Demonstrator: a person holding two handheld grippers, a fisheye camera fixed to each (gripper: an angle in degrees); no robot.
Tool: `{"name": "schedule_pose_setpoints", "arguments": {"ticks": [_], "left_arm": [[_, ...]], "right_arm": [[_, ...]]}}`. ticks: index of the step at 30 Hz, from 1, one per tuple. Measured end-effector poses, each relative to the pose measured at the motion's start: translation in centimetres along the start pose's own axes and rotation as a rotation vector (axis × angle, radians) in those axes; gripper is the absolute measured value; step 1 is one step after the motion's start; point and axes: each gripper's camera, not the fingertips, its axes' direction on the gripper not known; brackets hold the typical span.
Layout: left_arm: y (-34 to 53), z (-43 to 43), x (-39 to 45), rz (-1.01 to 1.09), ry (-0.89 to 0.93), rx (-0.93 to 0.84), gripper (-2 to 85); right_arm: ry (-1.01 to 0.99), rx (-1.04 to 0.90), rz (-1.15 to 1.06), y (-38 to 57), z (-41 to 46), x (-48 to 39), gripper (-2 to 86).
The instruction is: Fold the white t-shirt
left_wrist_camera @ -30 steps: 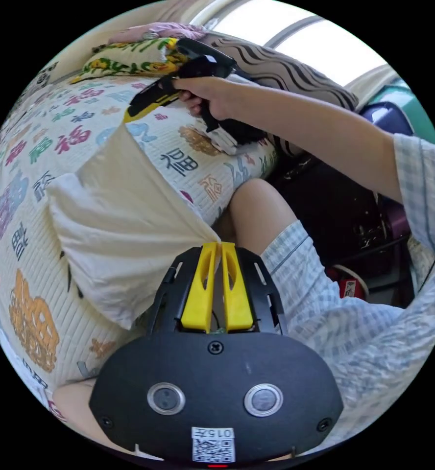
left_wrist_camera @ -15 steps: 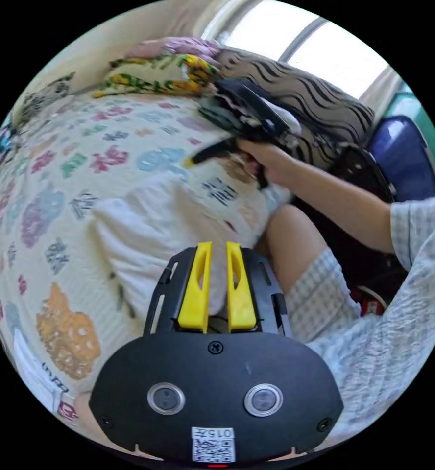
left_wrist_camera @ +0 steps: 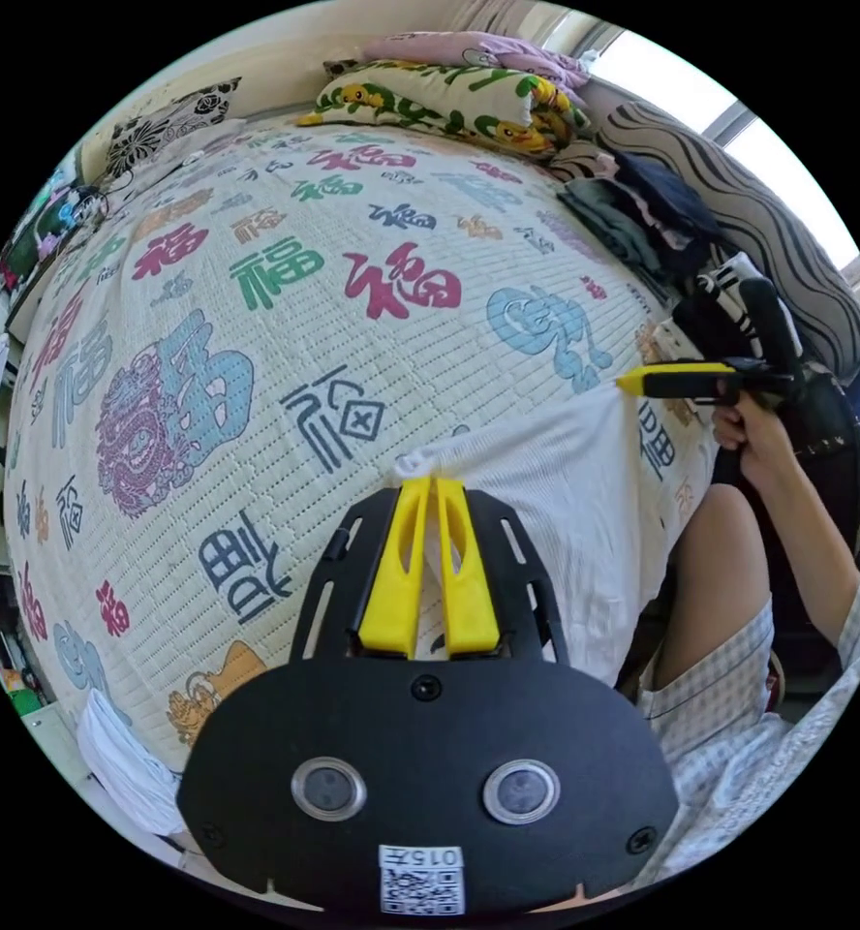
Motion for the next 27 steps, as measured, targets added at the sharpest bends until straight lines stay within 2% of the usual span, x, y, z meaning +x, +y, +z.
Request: {"name": "schedule_pose_setpoints", "arguments": {"ticks": [2, 5, 8, 11, 15, 19, 25, 27], "left_arm": [[0.6, -0.6, -0.1, -0.039, 0.026, 0.028, 2.0], [3.1, -2.7, -0.1, -0.095, 0.083, 0.102, 4.5], [7.1, -3.7, 0.2, -0.144, 0.142, 0.125, 5.6], [10.8, -3.2, 0.7, -0.205, 0.186, 0.099, 5.8], [13.0, -1.5, 1.2, -0.259, 0.254, 0.061, 5.9], [12.7, -0.2, 1.9, -0.246, 0.23, 0.056, 6.0], [11.8, 1.7, 2.2, -0.19, 0.196, 0.006, 5.3], [11.7, 2.3, 2.0, -0.182, 0.188, 0.0, 4.6]], "right_arm": [[-0.05, 0.006, -0.001, 0.2, -0.2, 0.8, 0.5], [0.002, 0.003, -0.001, 1.1, -0.8, 1.0, 2.6], [-0.093, -0.017, -0.022, 3.5, -1.3, 0.8, 4.9], [-0.187, -0.098, -0.032, 6.3, 0.3, -0.2, 5.9], [-0.109, -0.251, -0.039, 7.8, 4.3, -1.0, 6.0], [-0.092, -0.212, -0.007, 7.9, 4.5, -0.2, -0.1], [0.003, -0.109, 0.073, 9.6, 2.4, 2.2, -0.5], [-0.03, -0.075, 0.116, 9.9, 2.0, 3.2, -0.4]]}}
